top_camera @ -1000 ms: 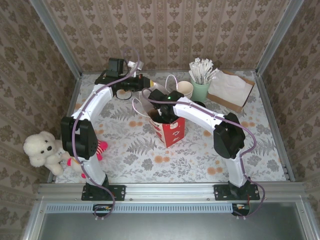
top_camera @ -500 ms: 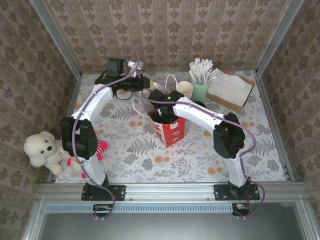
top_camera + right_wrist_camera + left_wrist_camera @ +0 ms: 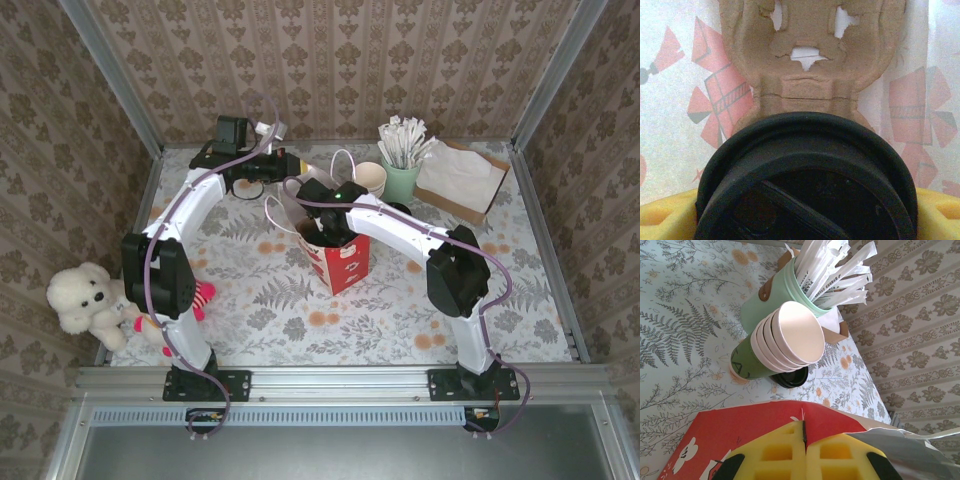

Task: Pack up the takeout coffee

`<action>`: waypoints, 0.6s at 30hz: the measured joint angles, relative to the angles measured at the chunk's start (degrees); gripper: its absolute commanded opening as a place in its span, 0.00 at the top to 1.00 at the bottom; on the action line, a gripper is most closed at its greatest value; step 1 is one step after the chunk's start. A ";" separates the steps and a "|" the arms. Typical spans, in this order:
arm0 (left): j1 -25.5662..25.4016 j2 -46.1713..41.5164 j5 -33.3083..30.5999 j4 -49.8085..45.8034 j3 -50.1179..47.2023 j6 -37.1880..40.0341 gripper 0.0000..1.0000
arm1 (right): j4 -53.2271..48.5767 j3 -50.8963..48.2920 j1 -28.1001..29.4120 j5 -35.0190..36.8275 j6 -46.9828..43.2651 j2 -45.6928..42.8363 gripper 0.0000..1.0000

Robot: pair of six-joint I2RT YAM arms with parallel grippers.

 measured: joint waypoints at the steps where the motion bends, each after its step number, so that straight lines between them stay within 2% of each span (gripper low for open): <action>1: 0.00 0.00 0.02 0.00 0.00 0.00 1.00 | 0.00 0.00 0.00 -0.02 0.00 0.00 0.59; 18: 0.00 0.00 0.07 0.11 0.00 -0.02 1.00 | -0.09 0.11 0.00 -0.04 -0.20 0.46 0.59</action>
